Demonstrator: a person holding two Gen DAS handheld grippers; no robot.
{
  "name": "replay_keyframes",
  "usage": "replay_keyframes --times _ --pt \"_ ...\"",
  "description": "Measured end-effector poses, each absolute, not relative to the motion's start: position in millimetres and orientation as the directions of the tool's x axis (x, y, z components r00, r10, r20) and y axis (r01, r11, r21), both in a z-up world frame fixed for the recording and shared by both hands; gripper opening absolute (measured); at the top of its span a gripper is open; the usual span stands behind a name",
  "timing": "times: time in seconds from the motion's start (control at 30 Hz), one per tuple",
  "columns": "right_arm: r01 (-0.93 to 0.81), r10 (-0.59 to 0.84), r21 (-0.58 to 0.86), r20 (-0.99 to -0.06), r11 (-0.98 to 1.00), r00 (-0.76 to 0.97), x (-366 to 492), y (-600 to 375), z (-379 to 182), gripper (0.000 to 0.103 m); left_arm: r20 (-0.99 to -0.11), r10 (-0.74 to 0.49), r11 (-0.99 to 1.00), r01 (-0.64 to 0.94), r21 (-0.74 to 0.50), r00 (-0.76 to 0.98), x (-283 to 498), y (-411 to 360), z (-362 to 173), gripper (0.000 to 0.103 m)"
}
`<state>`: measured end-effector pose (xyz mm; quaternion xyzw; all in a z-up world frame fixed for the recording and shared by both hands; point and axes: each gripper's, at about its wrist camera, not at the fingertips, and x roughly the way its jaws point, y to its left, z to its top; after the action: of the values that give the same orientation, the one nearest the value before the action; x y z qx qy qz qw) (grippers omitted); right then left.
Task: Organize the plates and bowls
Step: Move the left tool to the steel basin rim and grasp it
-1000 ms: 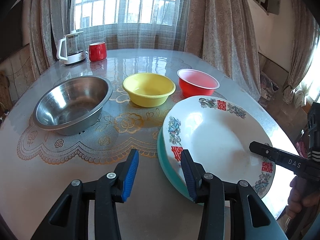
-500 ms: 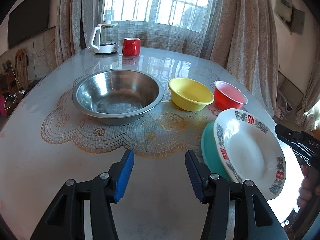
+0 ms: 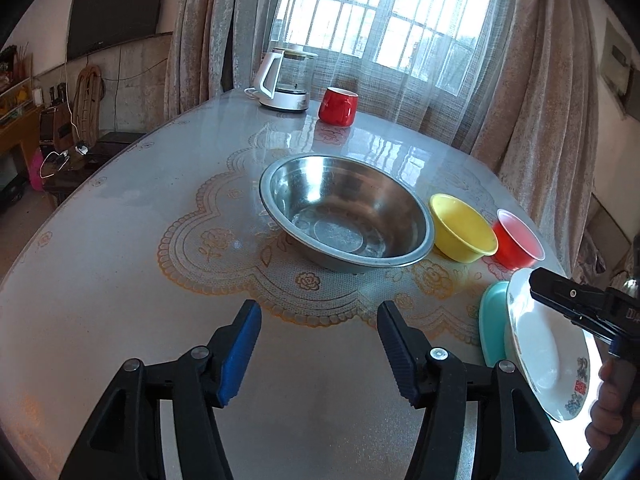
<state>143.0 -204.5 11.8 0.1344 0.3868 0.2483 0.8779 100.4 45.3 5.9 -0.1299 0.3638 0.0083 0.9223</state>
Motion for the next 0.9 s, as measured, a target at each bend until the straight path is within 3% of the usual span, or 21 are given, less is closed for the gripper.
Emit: replay_keyframes --times 0.27,0.67,0.77,0.8,0.9 --pt "-0.309 0.581 0.495 -0.637 0.812 0.507 181 -164 2 0.039 -0.641 -0.025 0.959 -0.164 -0.233 0.768 119 84 16 0.067" --pt "-0.173 0.508 0.495 -0.696 0.851 0.508 242 -141 -20 0.039 -0.718 -0.064 0.958 -0.16 -0.239 0.693 203 111 2 0.065" --pt "-0.16 0.5 0.493 -0.703 0.855 0.505 251 -139 -25 0.039 -0.705 -0.103 0.964 -0.105 -0.246 0.702 220 108 1 0.064" --pt "-0.156 0.495 0.49 -0.707 0.858 0.505 253 -139 -26 0.039 -0.706 -0.102 0.968 -0.093 -0.233 0.701 225 106 0 0.064" --pt "-0.143 0.499 0.501 -0.705 0.853 0.504 262 -137 -31 0.039 -0.717 -0.145 0.97 -0.044 -0.238 0.682 239 100 -6 0.048"
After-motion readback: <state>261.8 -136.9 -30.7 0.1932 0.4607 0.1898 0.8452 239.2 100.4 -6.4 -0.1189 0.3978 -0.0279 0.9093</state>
